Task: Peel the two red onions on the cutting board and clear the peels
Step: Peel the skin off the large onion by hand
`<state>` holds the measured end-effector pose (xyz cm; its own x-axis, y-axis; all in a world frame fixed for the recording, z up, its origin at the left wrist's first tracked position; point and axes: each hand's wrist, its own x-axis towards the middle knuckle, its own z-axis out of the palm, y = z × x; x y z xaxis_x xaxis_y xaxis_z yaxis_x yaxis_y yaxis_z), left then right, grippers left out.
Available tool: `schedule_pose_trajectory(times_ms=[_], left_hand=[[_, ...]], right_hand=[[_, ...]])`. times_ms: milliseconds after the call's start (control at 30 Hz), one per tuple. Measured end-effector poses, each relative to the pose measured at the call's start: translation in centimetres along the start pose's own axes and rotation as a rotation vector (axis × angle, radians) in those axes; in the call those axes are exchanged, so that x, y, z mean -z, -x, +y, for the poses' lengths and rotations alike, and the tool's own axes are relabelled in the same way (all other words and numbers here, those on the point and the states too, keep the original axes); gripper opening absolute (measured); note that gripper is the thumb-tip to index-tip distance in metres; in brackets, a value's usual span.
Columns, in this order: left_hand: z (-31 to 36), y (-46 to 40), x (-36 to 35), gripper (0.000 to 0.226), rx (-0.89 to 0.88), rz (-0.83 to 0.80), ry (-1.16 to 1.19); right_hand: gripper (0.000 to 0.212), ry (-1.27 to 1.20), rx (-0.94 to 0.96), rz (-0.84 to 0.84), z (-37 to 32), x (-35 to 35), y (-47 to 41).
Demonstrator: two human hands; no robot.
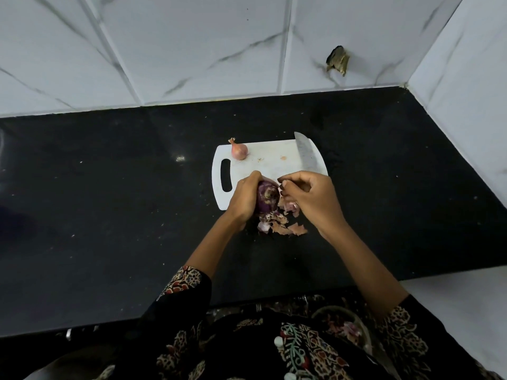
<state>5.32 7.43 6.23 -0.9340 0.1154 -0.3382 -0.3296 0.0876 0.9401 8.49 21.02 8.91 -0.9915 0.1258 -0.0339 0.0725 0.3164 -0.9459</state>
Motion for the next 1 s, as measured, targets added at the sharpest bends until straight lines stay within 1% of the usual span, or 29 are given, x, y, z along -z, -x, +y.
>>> schedule_pose_trajectory(times_ms=[67,133,267,400,467,533,633,667,733,833,900,1000], left_hand=[[0.1,0.0,-0.1,0.046,-0.006,0.02,0.01],[0.1,0.2,-0.3,0.043,-0.014,0.032,0.01],[0.2,0.5,-0.6,0.042,-0.022,0.051,-0.011],[0.3,0.6,-0.8,0.039,-0.066,0.081,-0.079],[0.5,0.8,-0.9,0.045,-0.104,0.095,-0.11],[0.5,0.9,-0.9,0.047,-0.13,0.096,-0.118],[0.5,0.8,-0.8,0.03,-0.152,0.091,-0.15],[0.5,0.7,-0.8,0.028,-0.161,0.089,-0.163],[0.3,0.7,-0.7,0.03,-0.194,0.083,-0.202],[0.3,0.7,-0.6,0.028,-0.218,0.083,-0.211],[0.3,0.8,-0.6,0.026,-0.22,0.081,-0.205],[0.5,1.0,-0.8,0.027,-0.196,0.076,-0.141]], right_hand=[[0.007,0.078,0.073,0.006,0.1,-0.3,0.6],[0.01,0.158,0.176,0.027,0.4,-0.7,1.0],[0.008,0.398,0.413,0.131,1.2,-1.5,1.3],[0.005,0.617,0.551,0.15,1.1,-1.7,1.7],[0.005,0.693,0.586,0.169,0.9,-1.8,1.9],[0.014,0.749,0.581,0.195,0.6,-2.1,2.0],[0.024,0.817,0.584,0.252,0.3,-2.3,2.2],[0.026,0.822,0.586,0.269,0.2,-2.3,2.1],[0.027,0.821,0.586,0.292,0.2,-2.3,2.1],[0.021,0.793,0.541,0.262,0.3,-2.3,2.0],[0.013,0.656,0.411,0.224,0.2,-2.3,1.7],[0.007,0.322,0.164,0.168,-0.1,-2.0,1.4]])
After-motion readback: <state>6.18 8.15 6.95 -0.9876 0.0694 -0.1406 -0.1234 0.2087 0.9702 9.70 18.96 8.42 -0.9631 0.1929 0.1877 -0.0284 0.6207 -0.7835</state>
